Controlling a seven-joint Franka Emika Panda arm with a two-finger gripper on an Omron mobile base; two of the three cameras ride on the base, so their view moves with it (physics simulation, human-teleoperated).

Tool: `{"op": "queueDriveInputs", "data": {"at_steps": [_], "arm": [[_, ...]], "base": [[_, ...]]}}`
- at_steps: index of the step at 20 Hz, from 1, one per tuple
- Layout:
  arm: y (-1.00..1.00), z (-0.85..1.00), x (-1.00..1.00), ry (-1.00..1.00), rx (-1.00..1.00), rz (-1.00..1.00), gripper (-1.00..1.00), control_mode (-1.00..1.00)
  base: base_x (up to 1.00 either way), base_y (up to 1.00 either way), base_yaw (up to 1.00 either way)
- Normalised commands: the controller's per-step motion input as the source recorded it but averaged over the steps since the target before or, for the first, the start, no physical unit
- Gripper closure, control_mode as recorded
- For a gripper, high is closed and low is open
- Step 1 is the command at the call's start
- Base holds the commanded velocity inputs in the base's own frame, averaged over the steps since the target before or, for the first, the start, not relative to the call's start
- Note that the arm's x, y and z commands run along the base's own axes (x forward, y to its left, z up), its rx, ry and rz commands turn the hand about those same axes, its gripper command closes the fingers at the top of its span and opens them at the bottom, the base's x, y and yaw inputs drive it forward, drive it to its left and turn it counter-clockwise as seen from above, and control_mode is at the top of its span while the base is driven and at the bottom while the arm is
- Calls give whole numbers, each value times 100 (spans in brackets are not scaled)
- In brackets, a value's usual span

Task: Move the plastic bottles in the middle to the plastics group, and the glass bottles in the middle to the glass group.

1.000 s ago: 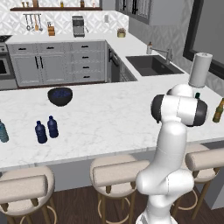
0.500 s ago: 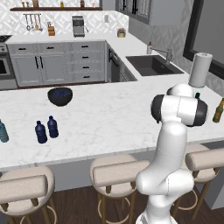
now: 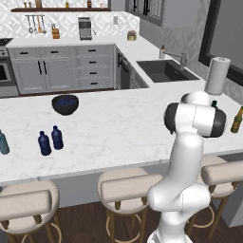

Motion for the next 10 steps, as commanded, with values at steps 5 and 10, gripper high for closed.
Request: {"op": "queueDriveInputs", "data": {"at_steps": [5, 10], "arm": [[0, 61, -12, 0, 0, 0, -100, -100], [0, 92, -18, 0, 0, 0, -100, -100]], "base": [[0, 0, 0], [0, 0, 0]]}}
